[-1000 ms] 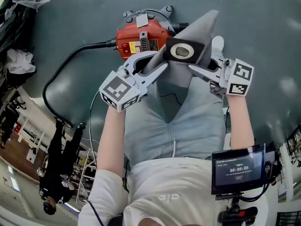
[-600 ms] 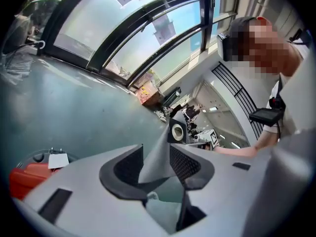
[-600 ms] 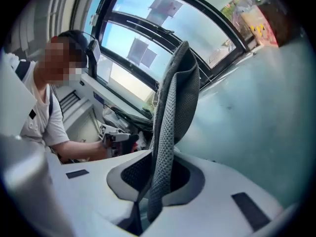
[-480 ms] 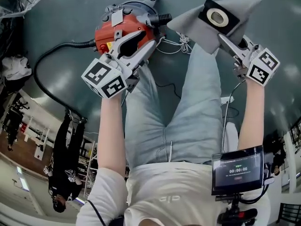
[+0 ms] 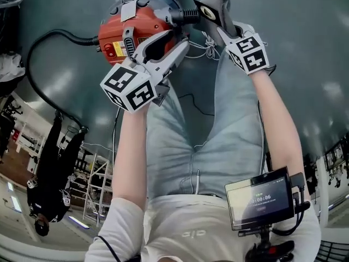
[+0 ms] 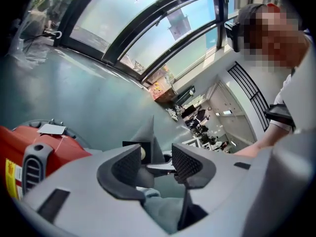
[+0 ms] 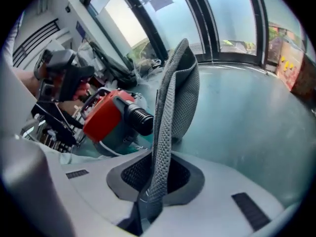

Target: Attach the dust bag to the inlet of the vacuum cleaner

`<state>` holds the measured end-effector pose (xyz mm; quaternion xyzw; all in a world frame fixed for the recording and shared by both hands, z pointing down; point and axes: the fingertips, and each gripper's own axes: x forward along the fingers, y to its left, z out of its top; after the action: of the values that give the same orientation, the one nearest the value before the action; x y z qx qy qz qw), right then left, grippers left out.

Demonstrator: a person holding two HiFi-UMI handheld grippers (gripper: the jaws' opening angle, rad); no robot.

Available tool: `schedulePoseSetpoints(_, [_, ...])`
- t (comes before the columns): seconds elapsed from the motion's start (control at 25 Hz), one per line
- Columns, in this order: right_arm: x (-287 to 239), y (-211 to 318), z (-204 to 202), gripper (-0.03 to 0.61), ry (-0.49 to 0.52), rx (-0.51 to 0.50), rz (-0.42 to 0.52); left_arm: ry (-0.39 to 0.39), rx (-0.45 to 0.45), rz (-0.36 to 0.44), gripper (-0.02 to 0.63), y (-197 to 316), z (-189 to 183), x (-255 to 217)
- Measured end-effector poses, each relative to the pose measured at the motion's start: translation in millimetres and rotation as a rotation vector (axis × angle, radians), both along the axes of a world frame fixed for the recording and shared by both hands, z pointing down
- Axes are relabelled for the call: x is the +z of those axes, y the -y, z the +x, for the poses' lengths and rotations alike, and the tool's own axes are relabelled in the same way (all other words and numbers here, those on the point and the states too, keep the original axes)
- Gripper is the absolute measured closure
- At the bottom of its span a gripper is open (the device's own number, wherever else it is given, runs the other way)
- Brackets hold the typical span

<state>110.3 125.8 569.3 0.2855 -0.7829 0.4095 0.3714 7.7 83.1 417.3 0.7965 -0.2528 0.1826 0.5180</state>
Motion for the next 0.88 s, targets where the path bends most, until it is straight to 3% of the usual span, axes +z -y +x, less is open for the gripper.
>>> schedulePoseSetpoints(0.2, [-2.7,-2.7,-46.3,0.514,0.01,-0.192,0.046,0.0,-0.021,-0.019,0.431,-1.7,-28.9,4.7])
schedulePoseSetpoints(0.44, [-0.1,-32.2,-56.4,0.515,-0.116,-0.537,0.143,0.048,-0.01,0.04,0.432,13.3,-84.7,-0.5])
schedulePoseSetpoints(0.64, [13.2,-32.4,-61.6,0.515,-0.105,-0.483,0.09,0.047,0.016,0.017,0.431,9.8,-91.6,4.7])
schedulePoseSetpoints(0.88, [20.4,-26.4,-70.3,0.514,-0.126,-0.683,0.145,0.024,-0.008,-0.022,0.432,3.9,-87.7,17.5])
